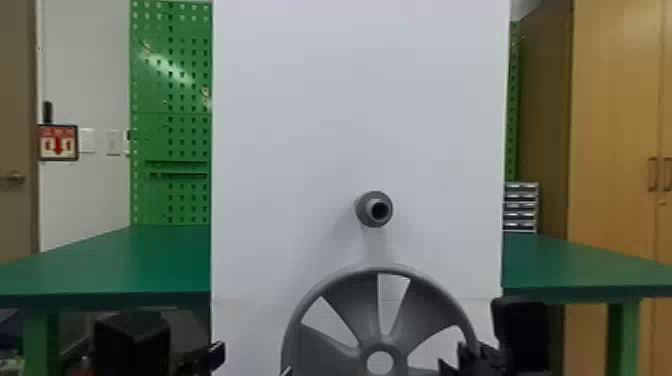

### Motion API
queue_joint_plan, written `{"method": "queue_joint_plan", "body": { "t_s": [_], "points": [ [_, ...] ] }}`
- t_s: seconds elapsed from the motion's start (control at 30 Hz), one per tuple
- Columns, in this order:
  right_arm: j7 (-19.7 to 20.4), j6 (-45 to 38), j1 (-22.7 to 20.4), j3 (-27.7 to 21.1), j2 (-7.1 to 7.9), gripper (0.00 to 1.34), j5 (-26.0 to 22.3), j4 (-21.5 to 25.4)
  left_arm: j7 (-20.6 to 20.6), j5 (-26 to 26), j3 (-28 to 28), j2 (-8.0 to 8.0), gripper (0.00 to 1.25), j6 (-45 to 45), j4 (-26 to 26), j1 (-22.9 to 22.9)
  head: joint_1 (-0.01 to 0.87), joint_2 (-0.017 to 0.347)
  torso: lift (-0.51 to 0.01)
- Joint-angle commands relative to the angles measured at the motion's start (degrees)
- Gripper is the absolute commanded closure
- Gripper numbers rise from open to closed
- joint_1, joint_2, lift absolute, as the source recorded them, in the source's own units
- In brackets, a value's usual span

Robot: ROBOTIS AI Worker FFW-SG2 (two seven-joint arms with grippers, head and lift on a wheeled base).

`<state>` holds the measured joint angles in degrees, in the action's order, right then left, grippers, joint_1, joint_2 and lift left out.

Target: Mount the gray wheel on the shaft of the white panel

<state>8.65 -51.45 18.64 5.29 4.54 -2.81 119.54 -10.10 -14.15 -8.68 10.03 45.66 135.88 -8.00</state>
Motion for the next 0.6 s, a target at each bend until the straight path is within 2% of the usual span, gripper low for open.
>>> {"method": "queue_joint_plan", "body": {
  "t_s": [0.0, 0.17, 0.43, 0.57],
  "points": [
    [-0.6, -2.3, 3.1, 0.6, 0.47, 1.24, -0.2, 1.7, 0.1, 0.1, 0.0, 0.07, 0.26, 0.0, 0.0, 0.0, 0.038, -0.013, -0.5],
    [-0.8, -5.2, 6.0, 0.8, 0.56, 1.24, -0.1, 3.2, 0.3, 0.1, -0.2, 0.16, 0.26, 0.0, 0.0, 0.0, 0.038, -0.013, -0.5],
    [-0.8, -11.5, 11.7, 1.5, -0.41, 1.24, 0.5, 5.0, 0.7, 0.3, -0.5, 0.43, 0.26, 0.1, 0.0, -0.2, 0.038, -0.013, -0.5],
    [-0.8, -13.8, 14.4, 1.9, -0.32, 1.24, 0.6, 5.3, 0.9, 0.4, -0.7, 0.43, 0.26, 0.2, 0.0, -0.3, 0.038, -0.013, -0.5]
  ]
}}
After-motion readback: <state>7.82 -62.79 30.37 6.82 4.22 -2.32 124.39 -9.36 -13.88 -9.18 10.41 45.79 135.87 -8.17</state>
